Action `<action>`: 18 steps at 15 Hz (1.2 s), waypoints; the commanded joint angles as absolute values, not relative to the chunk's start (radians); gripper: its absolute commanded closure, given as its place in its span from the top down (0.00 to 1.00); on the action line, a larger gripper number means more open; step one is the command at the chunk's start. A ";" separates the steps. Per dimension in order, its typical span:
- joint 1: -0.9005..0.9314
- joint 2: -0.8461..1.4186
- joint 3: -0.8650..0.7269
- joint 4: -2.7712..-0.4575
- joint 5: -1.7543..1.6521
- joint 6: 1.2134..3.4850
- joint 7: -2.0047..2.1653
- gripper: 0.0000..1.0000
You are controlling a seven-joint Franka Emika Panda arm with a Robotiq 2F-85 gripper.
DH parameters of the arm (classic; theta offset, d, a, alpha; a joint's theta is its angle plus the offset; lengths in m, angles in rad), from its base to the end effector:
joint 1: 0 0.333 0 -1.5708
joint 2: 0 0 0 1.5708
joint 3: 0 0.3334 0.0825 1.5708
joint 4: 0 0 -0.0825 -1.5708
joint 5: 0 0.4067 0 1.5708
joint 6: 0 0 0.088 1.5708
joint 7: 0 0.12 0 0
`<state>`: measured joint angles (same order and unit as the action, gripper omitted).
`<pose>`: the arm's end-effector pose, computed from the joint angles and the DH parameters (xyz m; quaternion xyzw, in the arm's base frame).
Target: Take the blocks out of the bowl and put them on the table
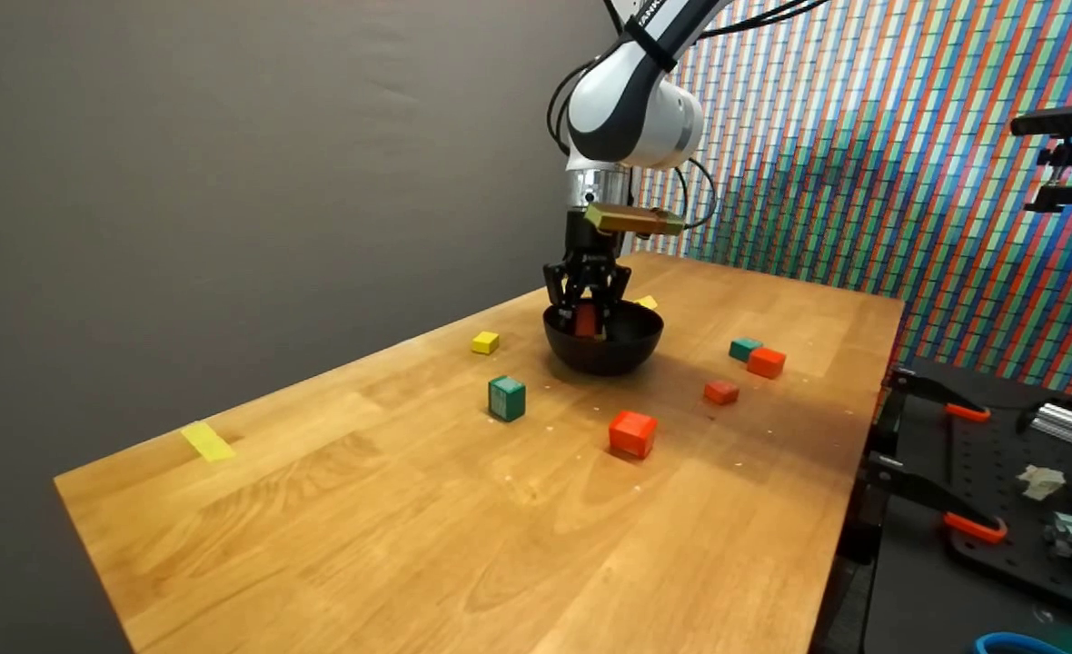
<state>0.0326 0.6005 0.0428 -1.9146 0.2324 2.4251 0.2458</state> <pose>0.6370 0.0506 0.1535 -0.9794 0.1779 0.0581 0.0760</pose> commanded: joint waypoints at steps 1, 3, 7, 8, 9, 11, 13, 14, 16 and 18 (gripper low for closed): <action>0.019 0.416 0.052 -2.053 0.259 2.405 0.220 0.21; -0.004 0.338 0.073 -2.101 0.301 2.302 0.197 0.21; -0.028 0.233 0.108 -2.178 0.490 2.060 0.096 0.21; -0.019 0.217 0.101 -2.200 0.514 2.027 0.104 0.21; -0.008 0.201 0.090 -2.226 0.525 2.022 0.126 0.21; 0.008 0.182 0.076 -2.293 0.539 2.070 0.176 0.21; 0.017 0.184 0.079 -2.350 0.569 2.108 0.201 0.21; 0.023 0.188 0.085 -2.375 0.587 2.131 0.205 0.21; 0.052 0.195 0.100 -2.426 0.616 2.234 0.222 0.21; 0.088 0.193 0.112 -2.480 0.629 2.364 0.254 0.21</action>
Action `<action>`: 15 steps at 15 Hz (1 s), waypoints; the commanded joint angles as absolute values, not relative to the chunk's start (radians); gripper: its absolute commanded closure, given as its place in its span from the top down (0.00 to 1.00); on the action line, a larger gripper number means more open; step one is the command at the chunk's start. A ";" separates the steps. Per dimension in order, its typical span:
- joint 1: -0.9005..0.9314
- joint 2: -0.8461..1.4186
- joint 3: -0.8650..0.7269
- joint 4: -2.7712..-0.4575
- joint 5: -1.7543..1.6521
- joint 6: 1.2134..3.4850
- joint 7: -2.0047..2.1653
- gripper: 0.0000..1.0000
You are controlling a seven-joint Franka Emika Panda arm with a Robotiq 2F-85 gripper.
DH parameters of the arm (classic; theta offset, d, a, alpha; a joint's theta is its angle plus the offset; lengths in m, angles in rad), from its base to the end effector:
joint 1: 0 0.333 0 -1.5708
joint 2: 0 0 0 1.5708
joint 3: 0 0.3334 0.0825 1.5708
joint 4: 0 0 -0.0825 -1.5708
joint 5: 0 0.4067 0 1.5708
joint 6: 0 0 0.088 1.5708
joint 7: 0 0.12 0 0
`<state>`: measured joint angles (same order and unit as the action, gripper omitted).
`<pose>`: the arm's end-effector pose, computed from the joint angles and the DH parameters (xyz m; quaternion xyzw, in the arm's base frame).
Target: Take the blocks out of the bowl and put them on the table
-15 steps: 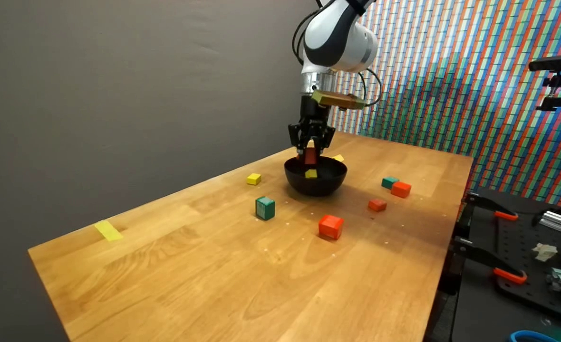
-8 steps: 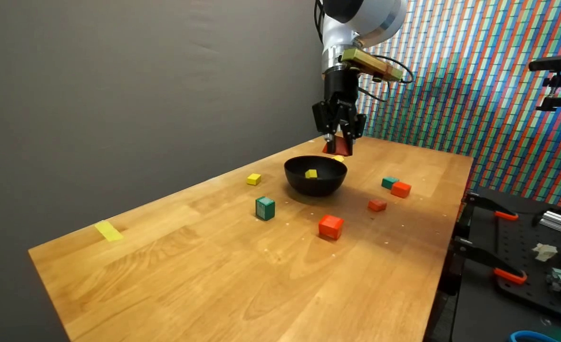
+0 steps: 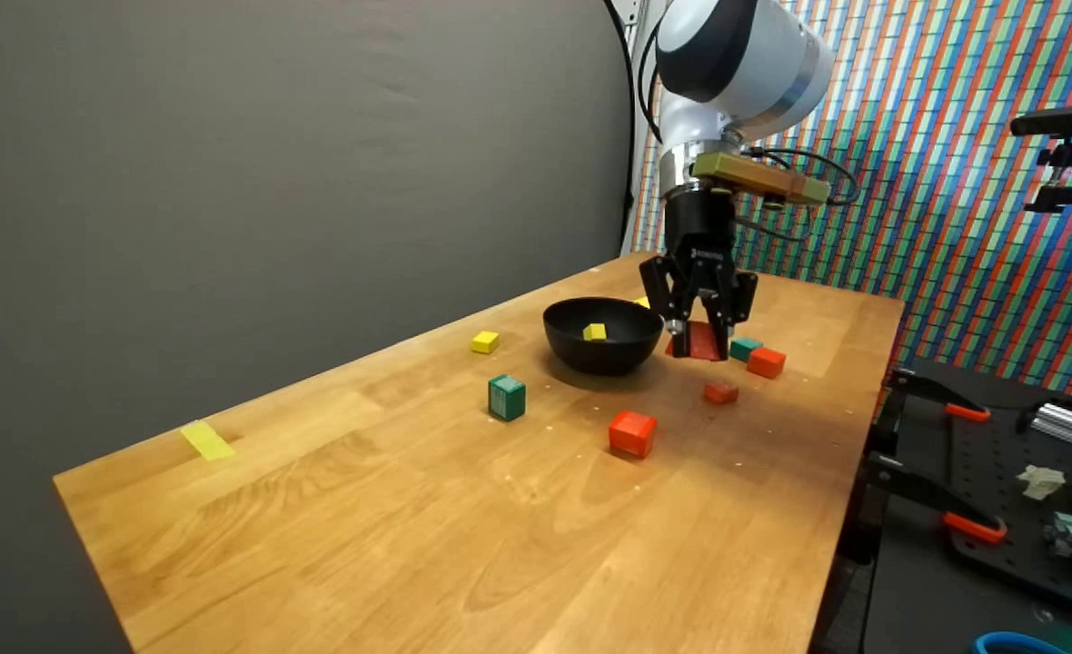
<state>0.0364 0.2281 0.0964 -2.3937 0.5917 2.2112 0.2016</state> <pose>0.4612 0.0882 0.1867 -0.9261 0.2491 0.2278 0.1683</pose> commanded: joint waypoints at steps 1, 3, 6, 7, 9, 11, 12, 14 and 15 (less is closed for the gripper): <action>0.107 0.188 0.121 -2.514 0.637 2.442 0.271 0.21; 0.146 0.180 0.131 -2.577 0.625 2.604 0.324 0.21; 0.198 0.146 0.151 -2.699 0.606 2.838 0.397 0.79; 0.214 0.138 0.157 -2.737 0.605 2.914 0.423 0.85; 0.250 0.121 0.159 -2.822 0.587 3.065 0.488 0.99; 0.374 0.242 0.046 -2.762 0.576 3.209 0.517 1.00; 0.415 0.242 0.016 -2.785 0.600 3.278 0.503 1.00; 0.478 0.216 -0.039 -2.782 0.675 3.344 0.427 1.00; 0.495 0.194 -0.064 -2.776 0.697 3.361 0.396 1.00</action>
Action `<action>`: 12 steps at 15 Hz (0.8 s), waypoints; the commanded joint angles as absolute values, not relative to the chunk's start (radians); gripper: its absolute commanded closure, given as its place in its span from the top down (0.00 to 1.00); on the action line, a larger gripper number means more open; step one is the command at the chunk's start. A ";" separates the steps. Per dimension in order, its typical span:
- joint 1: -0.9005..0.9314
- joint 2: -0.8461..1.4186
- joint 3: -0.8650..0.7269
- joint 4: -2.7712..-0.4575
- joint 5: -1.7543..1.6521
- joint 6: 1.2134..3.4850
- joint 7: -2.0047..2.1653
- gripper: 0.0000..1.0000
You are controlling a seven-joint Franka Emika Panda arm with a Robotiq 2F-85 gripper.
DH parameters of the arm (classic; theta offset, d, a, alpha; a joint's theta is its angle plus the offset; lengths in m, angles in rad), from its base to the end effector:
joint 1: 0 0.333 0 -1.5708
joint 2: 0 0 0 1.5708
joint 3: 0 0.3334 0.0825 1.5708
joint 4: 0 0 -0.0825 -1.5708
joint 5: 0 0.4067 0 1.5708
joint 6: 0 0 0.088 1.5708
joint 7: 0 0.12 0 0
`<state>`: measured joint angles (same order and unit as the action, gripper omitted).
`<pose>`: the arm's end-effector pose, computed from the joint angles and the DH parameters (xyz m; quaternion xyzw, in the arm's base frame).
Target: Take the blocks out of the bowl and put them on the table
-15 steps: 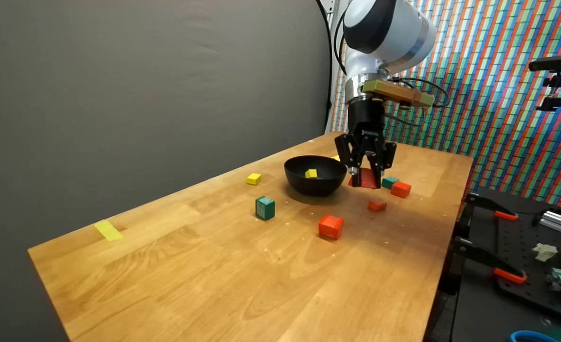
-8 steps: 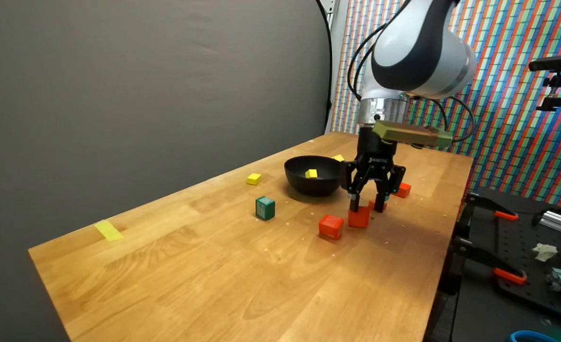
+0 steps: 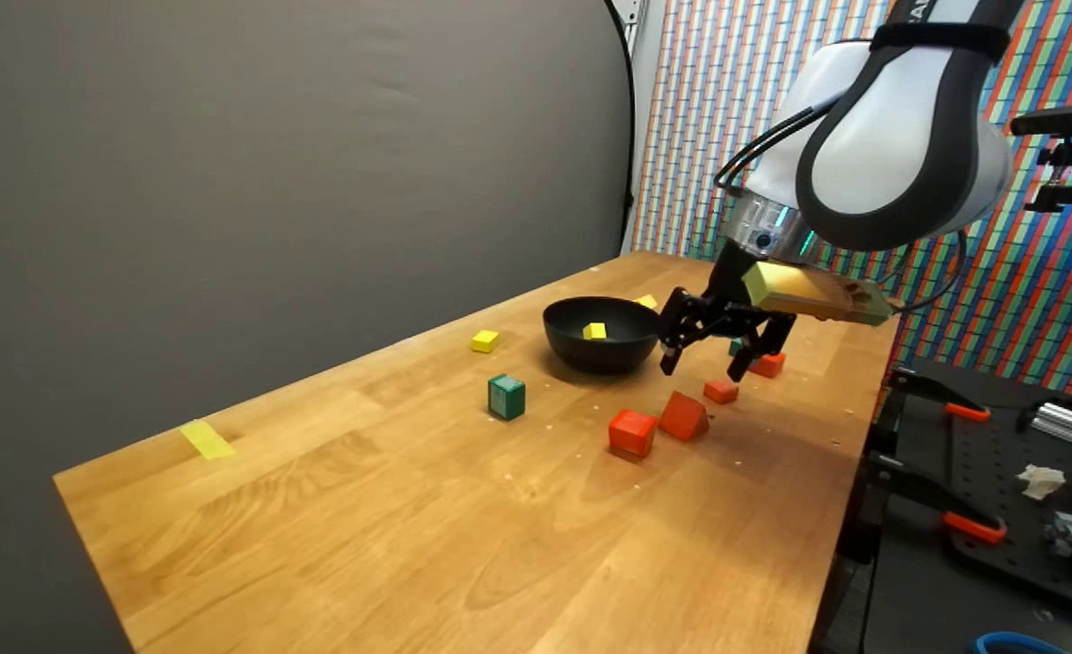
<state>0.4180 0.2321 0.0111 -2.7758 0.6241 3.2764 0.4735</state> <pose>0.3799 0.1078 0.1513 -0.9360 0.3282 -0.1138 0.0563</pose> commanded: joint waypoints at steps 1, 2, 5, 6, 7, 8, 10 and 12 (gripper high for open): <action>0.500 0.172 -0.084 -2.771 0.706 3.358 0.360 1.00; 0.493 0.144 -0.111 -2.765 0.695 3.330 0.329 1.00; 0.477 0.188 -0.094 -2.752 0.670 3.336 0.369 1.00; 0.477 0.178 -0.102 -2.754 0.670 3.335 0.362 1.00; 0.504 0.219 -0.150 -2.735 0.668 3.348 0.318 1.00; 0.483 0.200 -0.147 -2.711 0.651 3.337 0.314 1.00; 0.490 0.224 -0.195 -2.644 0.638 3.357 0.278 1.00; 0.482 0.255 -0.238 -2.549 0.622 3.321 0.255 1.00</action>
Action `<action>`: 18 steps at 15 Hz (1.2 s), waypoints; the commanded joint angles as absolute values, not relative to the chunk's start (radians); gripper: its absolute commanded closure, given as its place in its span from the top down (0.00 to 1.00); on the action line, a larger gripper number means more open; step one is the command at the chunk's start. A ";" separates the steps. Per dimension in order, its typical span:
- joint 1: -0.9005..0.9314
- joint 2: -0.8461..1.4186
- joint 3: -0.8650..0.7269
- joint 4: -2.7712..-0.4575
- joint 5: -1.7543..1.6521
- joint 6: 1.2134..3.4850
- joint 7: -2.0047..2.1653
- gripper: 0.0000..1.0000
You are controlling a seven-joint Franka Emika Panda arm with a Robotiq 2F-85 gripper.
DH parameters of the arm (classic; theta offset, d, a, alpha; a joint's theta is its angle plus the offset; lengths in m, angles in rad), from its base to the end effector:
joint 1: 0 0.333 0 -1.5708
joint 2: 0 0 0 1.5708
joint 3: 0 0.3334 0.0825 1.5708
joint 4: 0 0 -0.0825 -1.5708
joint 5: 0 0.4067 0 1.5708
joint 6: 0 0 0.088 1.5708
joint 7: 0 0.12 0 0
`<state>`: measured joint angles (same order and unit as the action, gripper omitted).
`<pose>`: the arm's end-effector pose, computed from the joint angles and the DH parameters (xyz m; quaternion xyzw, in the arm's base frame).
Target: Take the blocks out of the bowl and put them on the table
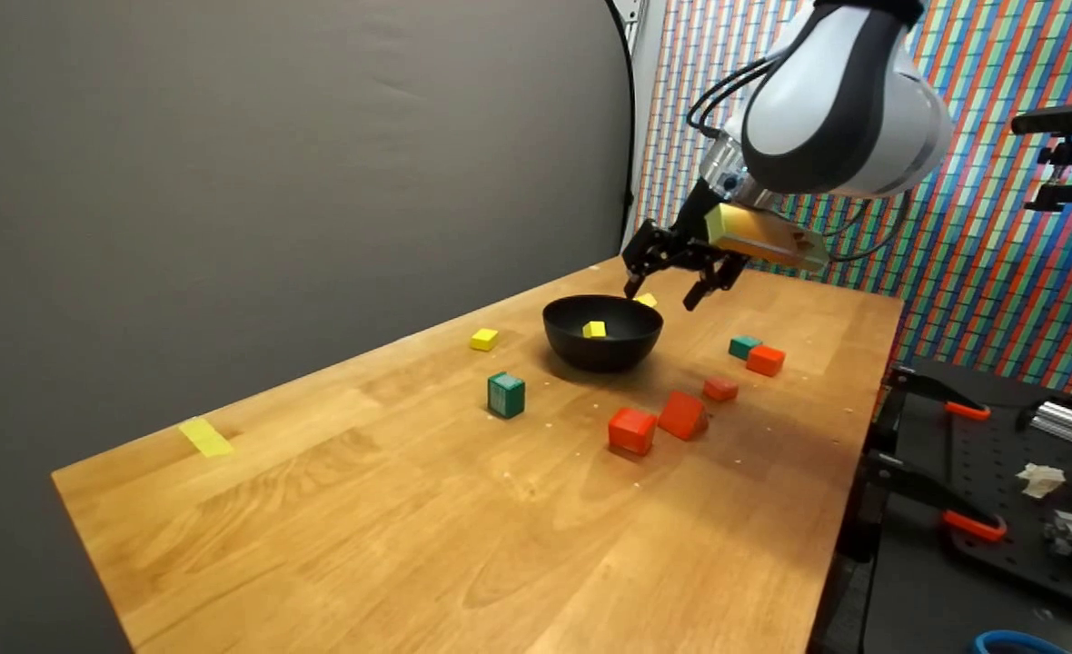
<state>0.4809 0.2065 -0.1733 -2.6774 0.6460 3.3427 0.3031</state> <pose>0.4440 0.0681 0.1996 -0.9244 0.3096 -0.2143 0.0608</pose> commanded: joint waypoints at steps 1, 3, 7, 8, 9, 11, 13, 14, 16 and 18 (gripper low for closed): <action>0.468 0.264 -0.246 -2.495 0.612 3.276 0.256 1.00; 0.454 0.306 -0.271 -2.384 0.591 3.166 0.268 1.00; 0.437 0.442 -0.316 -2.194 0.549 2.936 0.313 1.00; 0.436 0.471 -0.328 -2.165 0.537 2.910 0.319 0.96; 0.440 0.496 -0.345 -2.140 0.521 2.882 0.328 0.88; 0.346 0.529 -0.282 -2.109 0.361 2.888 0.427 0.70; 0.323 0.560 -0.277 -2.076 0.288 2.876 0.471 0.63; 0.312 0.570 -0.271 -2.065 0.264 2.871 0.483 0.62; 0.297 0.580 -0.258 -2.052 0.230 2.859 0.496 0.64; 0.302 0.565 -0.256 -2.058 0.200 2.865 0.501 0.68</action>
<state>0.3150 0.5695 -0.2724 -2.0864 0.2566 2.8843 0.4658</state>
